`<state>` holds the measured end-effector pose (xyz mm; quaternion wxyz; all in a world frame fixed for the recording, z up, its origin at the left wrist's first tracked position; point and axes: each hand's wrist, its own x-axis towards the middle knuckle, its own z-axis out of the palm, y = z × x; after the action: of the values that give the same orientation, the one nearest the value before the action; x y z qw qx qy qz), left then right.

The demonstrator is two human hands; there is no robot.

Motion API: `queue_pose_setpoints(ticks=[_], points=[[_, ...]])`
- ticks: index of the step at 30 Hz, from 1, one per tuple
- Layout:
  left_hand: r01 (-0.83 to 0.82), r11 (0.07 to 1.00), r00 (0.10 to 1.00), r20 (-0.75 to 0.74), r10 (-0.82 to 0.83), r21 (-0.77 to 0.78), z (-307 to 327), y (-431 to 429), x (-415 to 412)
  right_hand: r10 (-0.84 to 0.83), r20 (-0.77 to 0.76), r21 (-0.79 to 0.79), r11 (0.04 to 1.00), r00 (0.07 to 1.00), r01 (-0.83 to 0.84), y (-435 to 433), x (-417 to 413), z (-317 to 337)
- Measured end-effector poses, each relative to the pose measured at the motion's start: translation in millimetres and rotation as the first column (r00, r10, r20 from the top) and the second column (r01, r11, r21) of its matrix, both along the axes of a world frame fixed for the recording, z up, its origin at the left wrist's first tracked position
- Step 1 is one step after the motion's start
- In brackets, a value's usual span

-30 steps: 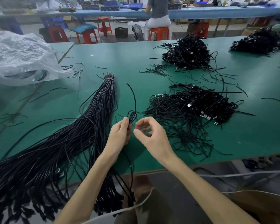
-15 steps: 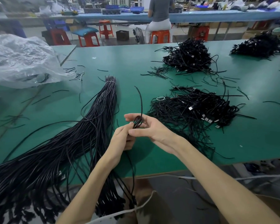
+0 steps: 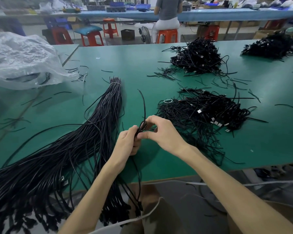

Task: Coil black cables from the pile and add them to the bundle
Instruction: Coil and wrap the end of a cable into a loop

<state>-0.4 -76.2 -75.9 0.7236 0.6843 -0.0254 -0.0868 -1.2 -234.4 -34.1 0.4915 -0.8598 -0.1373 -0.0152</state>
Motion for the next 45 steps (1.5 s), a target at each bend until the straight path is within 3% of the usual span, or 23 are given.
queue_pose_setpoints(ticks=[8, 12, 17, 21, 25, 28, 29, 33, 36, 40, 45], points=[[-0.042, 0.999, 0.999, 0.000, 0.042, 0.000, 4.6, 0.7, -2.0, -0.039, -0.095, 0.017, 0.999, 0.995, 0.041, 3.7, 0.0, 0.7], [-0.050, 0.998, 0.999, -0.020, 0.049, -0.041, 4.3, 0.9, -1.5, -0.039, -0.078, 0.018, 0.999, 0.996, 0.040, 4.5, -4.4, -0.4], [-0.055, 0.998, 0.998, -0.037, 0.053, -0.039, 3.3, 2.3, -0.3, -0.164, -0.030, 0.006, 0.986, 0.986, 0.165, 13.4, -17.2, -6.5], [-0.068, 0.997, 0.997, 0.032, 0.068, 0.022, 4.1, 0.5, -4.0, -0.220, 0.108, -0.176, 0.956, 0.970, 0.236, 19.1, -23.6, -9.0], [-0.107, 0.965, 0.972, 0.228, 0.052, 0.238, 9.1, 1.4, -10.5, -0.201, 0.272, -0.270, 0.923, 0.941, 0.275, 13.6, -28.0, -7.8], [-0.187, 0.885, 0.931, 0.365, 0.021, 0.426, 16.4, 7.9, -15.3, -0.135, 0.383, -0.303, 0.916, 0.914, 0.262, 3.6, -30.4, -3.4], [-0.176, 0.884, 0.930, 0.367, 0.006, 0.434, 20.5, 11.1, -16.7, -0.093, 0.408, -0.331, 0.912, 0.908, 0.242, 0.7, -30.7, -1.2], [0.061, 0.980, 0.936, 0.330, -0.122, 0.191, 43.6, 27.0, -25.5, 0.055, 0.487, -0.380, 0.912, 0.872, 0.155, -5.9, -33.5, 8.9], [0.108, 0.953, 0.864, 0.448, -0.230, 0.282, 56.6, 30.9, -30.8, 0.041, 0.481, -0.290, 0.950, 0.876, 0.115, -7.3, -32.6, 15.4], [-0.111, 0.819, 0.750, 0.589, -0.302, 0.562, 65.7, 31.1, -30.2, -0.038, 0.303, -0.020, 0.999, 0.952, 0.047, -8.3, -31.6, 19.2], [-0.278, 0.702, 0.628, 0.677, -0.384, 0.656, 76.1, 31.3, -28.6, -0.070, 0.230, 0.127, 0.991, 0.971, 0.041, -9.0, -40.0, 18.0]])
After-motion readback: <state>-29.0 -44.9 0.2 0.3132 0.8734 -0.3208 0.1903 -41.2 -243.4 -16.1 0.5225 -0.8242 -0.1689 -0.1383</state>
